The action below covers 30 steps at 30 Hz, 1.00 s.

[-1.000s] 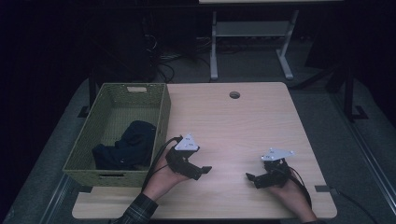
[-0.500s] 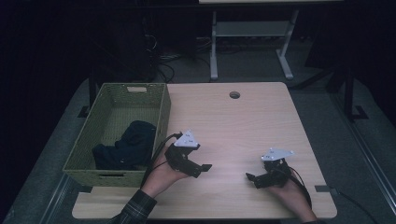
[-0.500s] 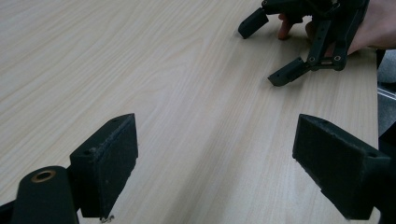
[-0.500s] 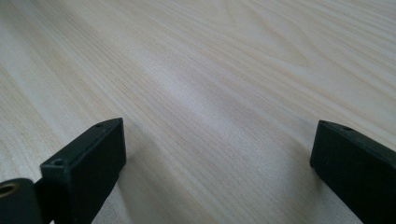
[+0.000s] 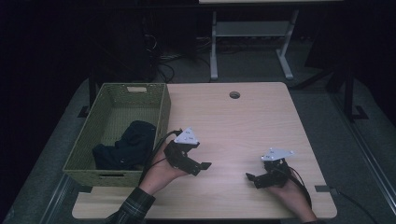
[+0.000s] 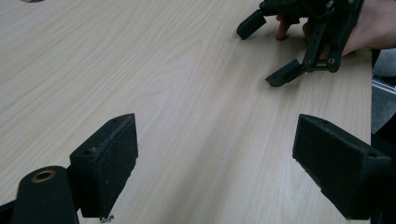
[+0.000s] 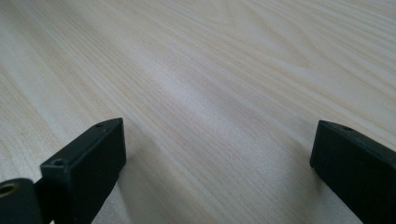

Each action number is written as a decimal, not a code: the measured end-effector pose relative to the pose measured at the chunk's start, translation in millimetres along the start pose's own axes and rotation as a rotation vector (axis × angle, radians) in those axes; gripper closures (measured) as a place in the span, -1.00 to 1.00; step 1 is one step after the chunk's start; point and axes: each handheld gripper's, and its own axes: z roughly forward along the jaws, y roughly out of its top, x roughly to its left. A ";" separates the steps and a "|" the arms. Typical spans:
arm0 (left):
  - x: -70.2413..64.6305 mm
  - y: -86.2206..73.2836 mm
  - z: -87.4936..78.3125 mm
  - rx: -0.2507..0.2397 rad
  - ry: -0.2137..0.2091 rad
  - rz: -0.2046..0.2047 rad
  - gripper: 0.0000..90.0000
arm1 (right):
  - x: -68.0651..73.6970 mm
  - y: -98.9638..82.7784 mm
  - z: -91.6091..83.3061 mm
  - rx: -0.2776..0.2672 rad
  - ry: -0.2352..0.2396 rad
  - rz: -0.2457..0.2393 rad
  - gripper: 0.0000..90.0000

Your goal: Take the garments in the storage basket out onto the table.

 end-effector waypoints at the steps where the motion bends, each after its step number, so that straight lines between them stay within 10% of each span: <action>1: 0.5 0.6 -1.0 0.002 0.002 0.001 -0.69 | 0.0 0.0 0.0 0.000 0.000 0.000 -0.93; 30: 24.4 25.5 -39.4 0.005 0.032 0.008 -0.69 | 0.0 0.0 0.0 0.000 0.000 0.000 -0.93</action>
